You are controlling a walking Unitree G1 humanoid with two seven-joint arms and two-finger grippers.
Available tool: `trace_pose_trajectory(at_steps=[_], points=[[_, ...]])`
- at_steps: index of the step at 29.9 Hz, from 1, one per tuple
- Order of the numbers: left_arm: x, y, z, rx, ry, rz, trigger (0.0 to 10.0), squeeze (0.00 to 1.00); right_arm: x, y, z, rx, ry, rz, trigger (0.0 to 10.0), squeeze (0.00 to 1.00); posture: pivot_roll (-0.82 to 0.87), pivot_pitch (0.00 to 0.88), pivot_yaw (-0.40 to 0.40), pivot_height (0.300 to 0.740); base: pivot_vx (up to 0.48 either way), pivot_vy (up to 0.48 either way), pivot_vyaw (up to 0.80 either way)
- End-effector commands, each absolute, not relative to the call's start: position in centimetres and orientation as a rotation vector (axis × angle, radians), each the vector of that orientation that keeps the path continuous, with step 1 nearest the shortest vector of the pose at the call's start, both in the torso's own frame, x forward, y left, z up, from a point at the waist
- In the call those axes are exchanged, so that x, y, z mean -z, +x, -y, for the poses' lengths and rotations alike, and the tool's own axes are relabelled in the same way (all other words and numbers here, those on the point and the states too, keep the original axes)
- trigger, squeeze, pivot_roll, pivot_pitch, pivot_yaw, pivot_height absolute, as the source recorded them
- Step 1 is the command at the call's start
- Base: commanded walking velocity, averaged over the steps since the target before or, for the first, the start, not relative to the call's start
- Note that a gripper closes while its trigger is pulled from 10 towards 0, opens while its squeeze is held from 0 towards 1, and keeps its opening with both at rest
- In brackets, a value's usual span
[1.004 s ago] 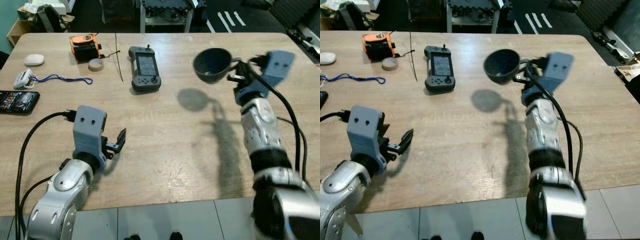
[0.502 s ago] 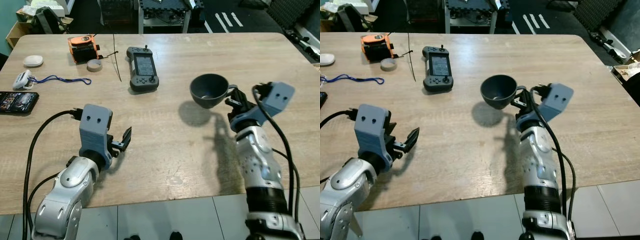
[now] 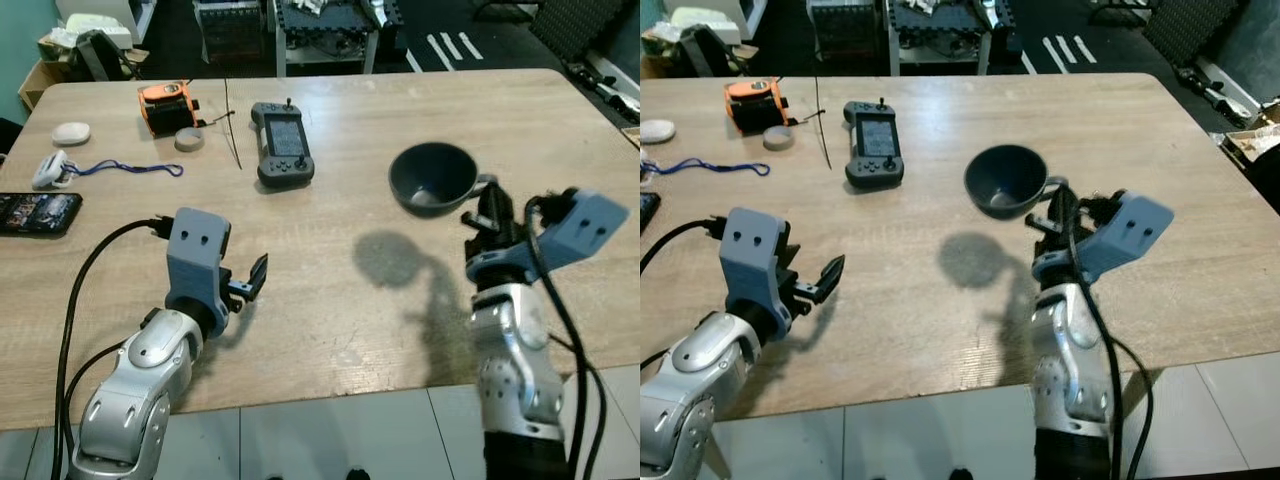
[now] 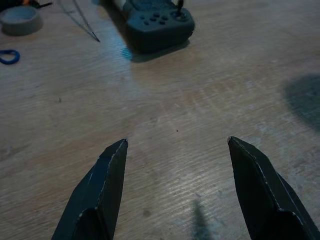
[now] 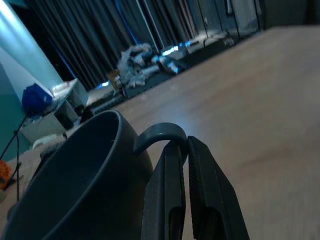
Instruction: Setting the table
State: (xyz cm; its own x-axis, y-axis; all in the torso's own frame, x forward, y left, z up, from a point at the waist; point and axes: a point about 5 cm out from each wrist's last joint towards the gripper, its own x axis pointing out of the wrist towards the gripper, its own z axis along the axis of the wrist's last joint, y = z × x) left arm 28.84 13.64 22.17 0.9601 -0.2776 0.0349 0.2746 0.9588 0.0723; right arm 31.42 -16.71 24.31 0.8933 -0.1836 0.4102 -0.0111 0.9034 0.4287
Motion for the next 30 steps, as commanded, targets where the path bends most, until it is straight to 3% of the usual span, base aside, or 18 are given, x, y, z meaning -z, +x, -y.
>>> trace_pose_trajectory(at_steps=[1,10,17,30], points=[[-21.5,28.8,-13.5,0.296,0.072,0.018,10.0,0.0,-24.0,30.8,16.3,0.079,0.484,0.432,10.0,0.0,0.14,0.194,0.085,0.74,0.0,0.0,0.0],[-21.2,29.0,-13.1,0.314,0.069,0.022,10.0,0.0,-22.2,30.2,16.2,0.046,0.528,0.311,10.0,0.0,0.11,0.172,0.077,0.74,0.0,0.0,0.0],[-21.0,29.3,-13.0,0.305,0.06,0.025,10.0,0.0,-22.5,30.6,16.8,0.058,0.515,0.327,10.0,0.0,0.1,0.152,0.074,0.74,0.0,0.0,0.0],[-21.0,30.0,-14.2,0.233,0.062,0.054,10.0,0.0,-22.6,31.2,15.1,0.002,0.431,0.341,10.0,0.0,0.09,0.109,0.078,0.74,0.0,0.0,0.0]])
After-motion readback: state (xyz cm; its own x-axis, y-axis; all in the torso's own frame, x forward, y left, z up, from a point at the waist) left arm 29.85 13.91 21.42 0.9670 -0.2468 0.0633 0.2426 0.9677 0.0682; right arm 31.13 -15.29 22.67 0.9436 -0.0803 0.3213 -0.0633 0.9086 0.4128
